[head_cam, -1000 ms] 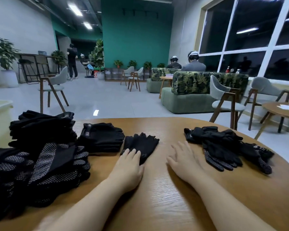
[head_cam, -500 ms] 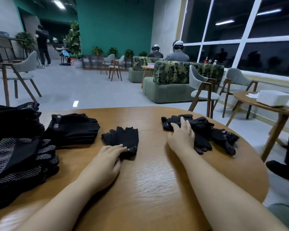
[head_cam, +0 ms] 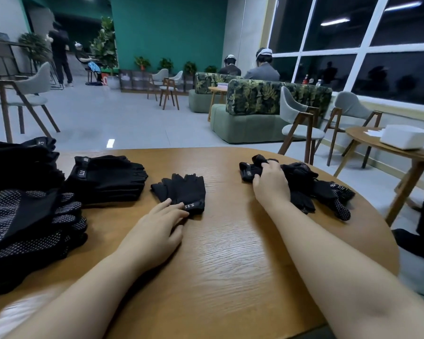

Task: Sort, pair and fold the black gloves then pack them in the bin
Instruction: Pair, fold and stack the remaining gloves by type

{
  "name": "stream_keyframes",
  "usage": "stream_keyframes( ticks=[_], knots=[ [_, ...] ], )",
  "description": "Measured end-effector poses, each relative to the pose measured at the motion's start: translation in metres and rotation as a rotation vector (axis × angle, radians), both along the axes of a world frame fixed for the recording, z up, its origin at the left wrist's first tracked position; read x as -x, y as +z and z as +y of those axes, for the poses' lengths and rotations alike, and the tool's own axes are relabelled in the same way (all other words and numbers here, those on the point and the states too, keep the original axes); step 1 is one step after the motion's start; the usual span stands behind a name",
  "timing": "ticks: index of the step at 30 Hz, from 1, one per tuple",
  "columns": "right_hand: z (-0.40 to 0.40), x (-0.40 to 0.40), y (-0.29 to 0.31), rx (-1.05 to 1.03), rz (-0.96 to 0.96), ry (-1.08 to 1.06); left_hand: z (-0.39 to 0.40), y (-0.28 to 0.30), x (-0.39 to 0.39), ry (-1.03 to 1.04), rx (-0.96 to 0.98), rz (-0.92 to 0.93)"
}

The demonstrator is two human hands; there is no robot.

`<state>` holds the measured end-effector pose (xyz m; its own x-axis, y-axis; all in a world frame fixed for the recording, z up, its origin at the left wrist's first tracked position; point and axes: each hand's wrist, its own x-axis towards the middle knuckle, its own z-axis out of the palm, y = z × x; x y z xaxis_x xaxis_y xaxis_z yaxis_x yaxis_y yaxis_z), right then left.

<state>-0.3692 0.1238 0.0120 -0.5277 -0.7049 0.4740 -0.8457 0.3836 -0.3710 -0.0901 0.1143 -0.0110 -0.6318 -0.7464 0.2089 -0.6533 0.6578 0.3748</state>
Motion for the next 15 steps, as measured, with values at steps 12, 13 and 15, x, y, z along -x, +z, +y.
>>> stream_keyframes(
  ticks=[12, 13, 15],
  knots=[
    [0.051, -0.055, 0.009, 0.426, 0.028, 0.32, 0.008, 0.0, -0.011, -0.057, -0.02, 0.202],
    [0.055, -0.063, 0.008, 0.449, 0.04, 0.396, 0.012, 0.001, -0.013, -0.08, -0.019, 0.262],
    [0.061, -0.079, 0.005, 0.47, 0.06, 0.545, 0.021, 0.003, -0.016, -0.11, 0.002, 0.363]
  ],
)
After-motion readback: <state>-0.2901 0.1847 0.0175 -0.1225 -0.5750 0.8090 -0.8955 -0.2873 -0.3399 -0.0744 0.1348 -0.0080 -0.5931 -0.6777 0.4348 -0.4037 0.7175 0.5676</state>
